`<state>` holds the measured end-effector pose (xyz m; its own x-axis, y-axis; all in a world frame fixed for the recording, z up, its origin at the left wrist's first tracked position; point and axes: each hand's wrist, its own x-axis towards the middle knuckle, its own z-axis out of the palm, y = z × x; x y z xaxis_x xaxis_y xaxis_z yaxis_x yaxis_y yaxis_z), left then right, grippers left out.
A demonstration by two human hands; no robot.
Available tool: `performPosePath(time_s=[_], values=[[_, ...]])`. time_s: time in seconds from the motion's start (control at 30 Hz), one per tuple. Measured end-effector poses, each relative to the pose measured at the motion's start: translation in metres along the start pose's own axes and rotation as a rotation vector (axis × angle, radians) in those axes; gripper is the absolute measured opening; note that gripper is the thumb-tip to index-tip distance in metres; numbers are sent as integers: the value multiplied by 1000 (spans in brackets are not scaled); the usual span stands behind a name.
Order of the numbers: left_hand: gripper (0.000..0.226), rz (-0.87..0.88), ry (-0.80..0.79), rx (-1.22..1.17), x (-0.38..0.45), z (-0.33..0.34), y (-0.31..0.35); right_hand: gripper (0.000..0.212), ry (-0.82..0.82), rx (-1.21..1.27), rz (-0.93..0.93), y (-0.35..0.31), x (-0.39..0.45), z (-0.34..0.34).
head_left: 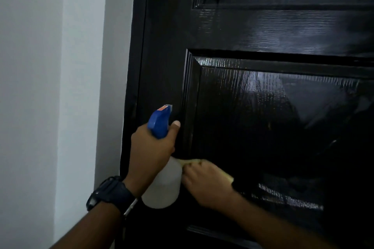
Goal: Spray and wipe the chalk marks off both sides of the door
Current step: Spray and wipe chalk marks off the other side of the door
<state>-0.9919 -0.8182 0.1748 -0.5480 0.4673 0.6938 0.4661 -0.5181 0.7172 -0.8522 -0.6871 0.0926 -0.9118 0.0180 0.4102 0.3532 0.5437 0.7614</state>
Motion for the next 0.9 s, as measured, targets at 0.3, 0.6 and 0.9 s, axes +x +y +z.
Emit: performPosePath(time_s=[0.3, 0.6, 0.9], values=[[31, -59, 11, 42, -28, -18, -13, 31, 260, -298, 86, 88, 52, -44], [20, -51, -17, 36, -40, -19, -28, 31, 104, 22, 185, -18, -15, 7], [21, -36, -39, 40, -56, -12, -18, 72, -81, -107, 107, -8, -36, 15]])
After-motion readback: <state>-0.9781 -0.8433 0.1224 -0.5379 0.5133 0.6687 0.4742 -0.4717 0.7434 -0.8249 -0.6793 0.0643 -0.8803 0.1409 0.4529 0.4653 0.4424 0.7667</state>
